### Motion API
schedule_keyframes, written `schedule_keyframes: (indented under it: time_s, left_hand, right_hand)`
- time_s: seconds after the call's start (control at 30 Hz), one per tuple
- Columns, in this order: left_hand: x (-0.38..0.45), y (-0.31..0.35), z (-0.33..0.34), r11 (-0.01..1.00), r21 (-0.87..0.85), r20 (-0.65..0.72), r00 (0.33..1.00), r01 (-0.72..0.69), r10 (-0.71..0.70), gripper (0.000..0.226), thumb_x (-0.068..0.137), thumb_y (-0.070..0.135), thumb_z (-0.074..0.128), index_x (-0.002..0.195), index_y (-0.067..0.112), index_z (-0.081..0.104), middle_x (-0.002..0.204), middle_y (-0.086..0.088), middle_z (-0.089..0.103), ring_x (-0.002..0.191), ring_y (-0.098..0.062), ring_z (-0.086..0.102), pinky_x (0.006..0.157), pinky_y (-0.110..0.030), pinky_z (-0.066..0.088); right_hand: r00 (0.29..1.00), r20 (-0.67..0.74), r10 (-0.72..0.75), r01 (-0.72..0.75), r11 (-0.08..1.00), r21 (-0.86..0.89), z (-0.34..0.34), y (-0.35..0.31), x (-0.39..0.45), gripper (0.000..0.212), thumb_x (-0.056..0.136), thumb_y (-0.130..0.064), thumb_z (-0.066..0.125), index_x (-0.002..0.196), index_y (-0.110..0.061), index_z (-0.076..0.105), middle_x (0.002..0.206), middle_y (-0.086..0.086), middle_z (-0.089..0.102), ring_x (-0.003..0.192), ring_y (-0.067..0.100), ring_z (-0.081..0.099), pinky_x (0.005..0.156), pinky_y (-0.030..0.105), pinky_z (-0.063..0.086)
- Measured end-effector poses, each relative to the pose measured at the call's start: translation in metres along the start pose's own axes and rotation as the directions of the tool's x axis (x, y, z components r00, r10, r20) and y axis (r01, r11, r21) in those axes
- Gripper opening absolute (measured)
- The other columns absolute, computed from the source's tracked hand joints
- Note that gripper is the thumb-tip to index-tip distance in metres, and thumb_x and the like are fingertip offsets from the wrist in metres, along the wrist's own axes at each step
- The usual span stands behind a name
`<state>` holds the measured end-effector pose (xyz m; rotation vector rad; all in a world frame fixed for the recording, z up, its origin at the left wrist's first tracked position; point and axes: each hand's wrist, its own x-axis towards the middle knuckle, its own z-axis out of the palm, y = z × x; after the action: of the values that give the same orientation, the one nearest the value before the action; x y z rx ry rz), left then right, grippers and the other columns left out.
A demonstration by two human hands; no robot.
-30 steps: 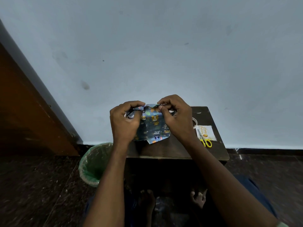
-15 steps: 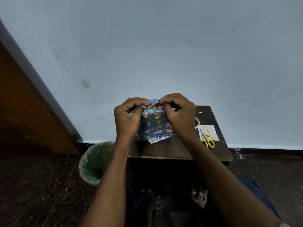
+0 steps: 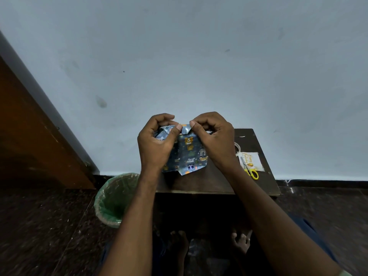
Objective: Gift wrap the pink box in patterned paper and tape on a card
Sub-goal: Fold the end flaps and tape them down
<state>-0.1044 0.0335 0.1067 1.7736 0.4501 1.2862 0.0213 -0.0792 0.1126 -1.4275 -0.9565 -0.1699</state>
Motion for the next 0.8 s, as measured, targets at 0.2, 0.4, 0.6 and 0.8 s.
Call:
schedule_keyframes:
  time_s: [0.2,0.4,0.6,0.8]
  left_hand:
    - [0.002,-0.006,-0.002,0.995,0.101,0.029,0.999,0.023,-0.026,0.013,0.092,0.02,0.084,0.105,0.02,0.082,0.105,0.008,0.08,0.104,-0.014,0.075,0.092,-0.042,0.061]
    - [0.004,-0.007,-0.001,0.987,0.162,-0.01,1.0,-0.01,0.011,0.008,0.092,0.018,0.082,0.1,0.019,0.084,0.097,0.011,0.081,0.097,-0.01,0.076,0.087,-0.042,0.062]
    - [0.003,-0.007,-0.002,0.962,0.267,-0.021,0.998,-0.047,0.055,0.005,0.093,0.021,0.079,0.096,0.024,0.083,0.091,0.014,0.08,0.088,-0.007,0.075,0.078,-0.041,0.06]
    - [0.007,-0.004,-0.013,0.917,0.347,0.09,0.98,-0.199,0.179,0.015,0.091,0.013,0.08,0.102,0.021,0.085,0.1,0.012,0.081,0.097,-0.005,0.076,0.083,-0.039,0.062]
  right_hand:
    - [0.999,0.041,-0.017,0.018,0.999,-0.026,-0.003,0.002,0.002,0.006,0.089,-0.015,0.083,0.091,-0.012,0.079,0.094,0.0,0.071,0.066,0.013,0.063,0.071,0.017,0.046]
    - [0.995,0.087,-0.052,0.06,0.994,-0.095,-0.005,0.005,0.004,0.013,0.088,-0.012,0.083,0.1,-0.009,0.079,0.103,0.003,0.067,0.066,0.01,0.064,0.072,0.017,0.05]
    - [0.999,0.039,-0.025,0.03,0.993,-0.118,-0.001,0.006,0.003,0.008,0.083,-0.006,0.083,0.086,-0.012,0.079,0.091,0.0,0.066,0.062,0.014,0.058,0.067,0.019,0.046]
    - [1.0,0.006,-0.017,0.017,0.997,-0.081,0.0,0.009,0.005,0.013,0.079,0.0,0.084,0.083,-0.013,0.081,0.09,0.0,0.067,0.068,0.005,0.058,0.068,0.015,0.044]
